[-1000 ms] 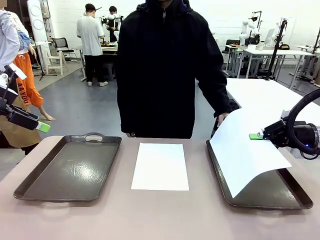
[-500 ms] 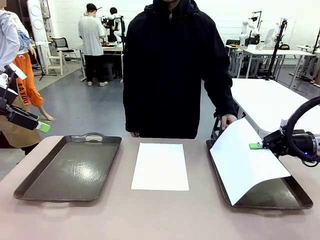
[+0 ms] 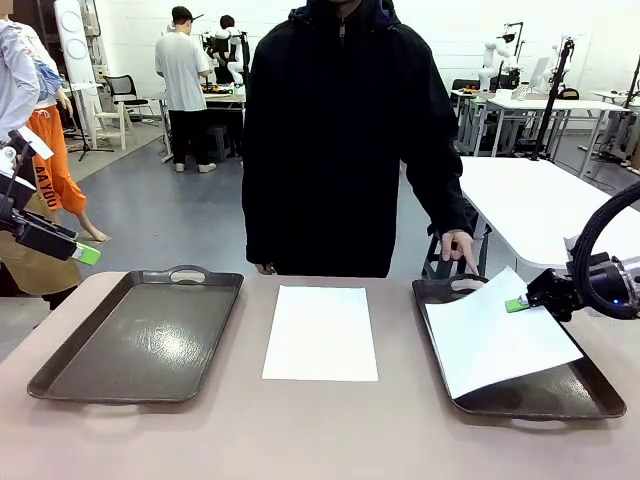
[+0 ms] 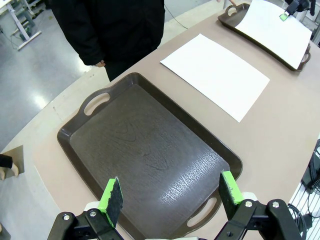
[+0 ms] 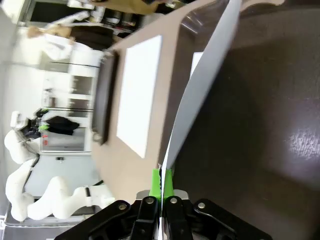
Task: Sort the A4 documents.
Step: Place the A4 Paper in the designated Handle tray.
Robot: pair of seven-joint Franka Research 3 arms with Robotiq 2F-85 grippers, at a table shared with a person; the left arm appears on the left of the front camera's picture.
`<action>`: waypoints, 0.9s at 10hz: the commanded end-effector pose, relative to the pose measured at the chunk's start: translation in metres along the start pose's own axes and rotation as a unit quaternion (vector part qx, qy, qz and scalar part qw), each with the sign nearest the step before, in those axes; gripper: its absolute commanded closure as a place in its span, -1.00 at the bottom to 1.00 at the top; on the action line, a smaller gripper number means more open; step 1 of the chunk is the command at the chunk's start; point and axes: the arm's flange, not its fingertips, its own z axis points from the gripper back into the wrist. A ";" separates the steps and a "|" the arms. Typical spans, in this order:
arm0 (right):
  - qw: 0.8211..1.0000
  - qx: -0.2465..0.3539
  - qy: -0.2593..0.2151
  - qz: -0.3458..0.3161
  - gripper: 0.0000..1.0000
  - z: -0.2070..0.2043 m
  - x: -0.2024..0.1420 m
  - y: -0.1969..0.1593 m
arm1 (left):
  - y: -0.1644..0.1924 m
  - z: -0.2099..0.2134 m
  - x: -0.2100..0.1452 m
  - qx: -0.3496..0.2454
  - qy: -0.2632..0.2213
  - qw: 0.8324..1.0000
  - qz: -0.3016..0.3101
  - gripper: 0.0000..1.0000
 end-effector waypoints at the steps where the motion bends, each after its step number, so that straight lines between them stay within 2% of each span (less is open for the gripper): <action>1: 0.997 -0.081 0.017 0.006 0.98 -0.005 -0.002 0.020 | 0.003 -0.001 -0.003 -0.006 -0.002 1.000 -0.008 -1.00; 4: 0.991 -0.123 0.031 0.033 0.98 -0.006 0.009 0.036 | 0.003 -0.001 -0.003 -0.006 -0.002 1.000 -0.008 -1.00; 7: 0.985 -0.171 0.035 0.000 0.98 -0.009 0.005 0.016 | 0.003 -0.001 -0.003 -0.006 -0.002 1.000 -0.008 -1.00; 9: 0.983 -0.181 0.023 -0.015 0.98 -0.004 0.000 0.005 | 0.003 -0.001 -0.003 -0.006 -0.002 1.000 -0.008 -1.00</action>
